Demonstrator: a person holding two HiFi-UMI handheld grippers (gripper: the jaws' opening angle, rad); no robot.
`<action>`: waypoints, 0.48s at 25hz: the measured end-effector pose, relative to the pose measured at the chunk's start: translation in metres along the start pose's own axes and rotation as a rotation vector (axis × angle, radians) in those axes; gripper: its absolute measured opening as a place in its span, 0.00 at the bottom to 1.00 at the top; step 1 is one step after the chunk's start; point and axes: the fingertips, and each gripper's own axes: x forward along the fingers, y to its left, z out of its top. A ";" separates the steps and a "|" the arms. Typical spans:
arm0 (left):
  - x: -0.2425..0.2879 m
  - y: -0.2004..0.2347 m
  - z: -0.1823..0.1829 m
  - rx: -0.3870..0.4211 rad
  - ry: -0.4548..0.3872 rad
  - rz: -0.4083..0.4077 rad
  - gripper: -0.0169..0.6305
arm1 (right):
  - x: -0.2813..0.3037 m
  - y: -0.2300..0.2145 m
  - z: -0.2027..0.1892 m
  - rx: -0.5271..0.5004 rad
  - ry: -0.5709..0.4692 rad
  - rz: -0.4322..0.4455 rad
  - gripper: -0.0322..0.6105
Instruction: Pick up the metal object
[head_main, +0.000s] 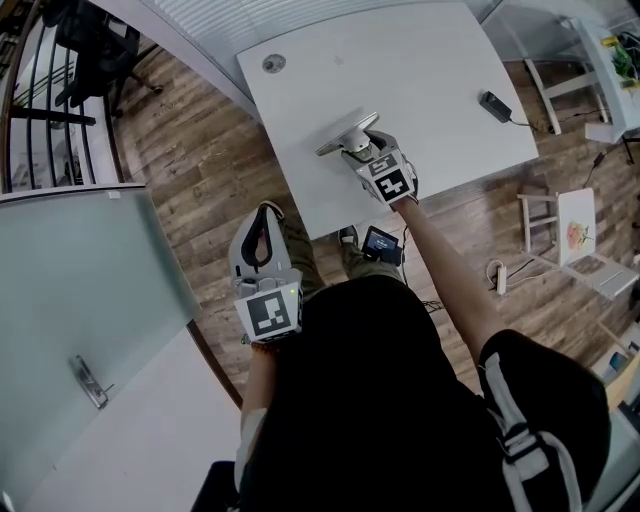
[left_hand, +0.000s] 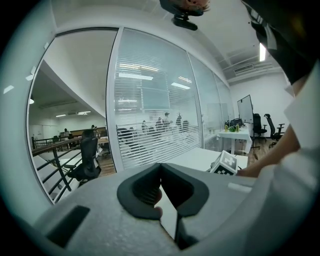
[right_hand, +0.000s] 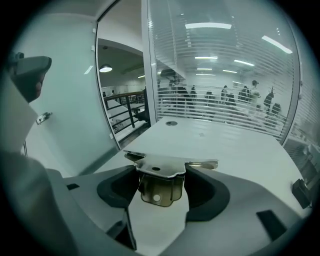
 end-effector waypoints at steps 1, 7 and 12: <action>0.001 -0.001 0.002 0.004 -0.007 -0.003 0.05 | -0.003 -0.002 0.007 -0.001 -0.017 -0.004 0.48; 0.009 -0.007 0.010 0.028 -0.028 -0.022 0.05 | -0.028 -0.020 0.047 -0.013 -0.118 -0.036 0.48; 0.014 -0.011 0.014 0.033 -0.029 -0.041 0.05 | -0.051 -0.032 0.081 -0.013 -0.202 -0.063 0.48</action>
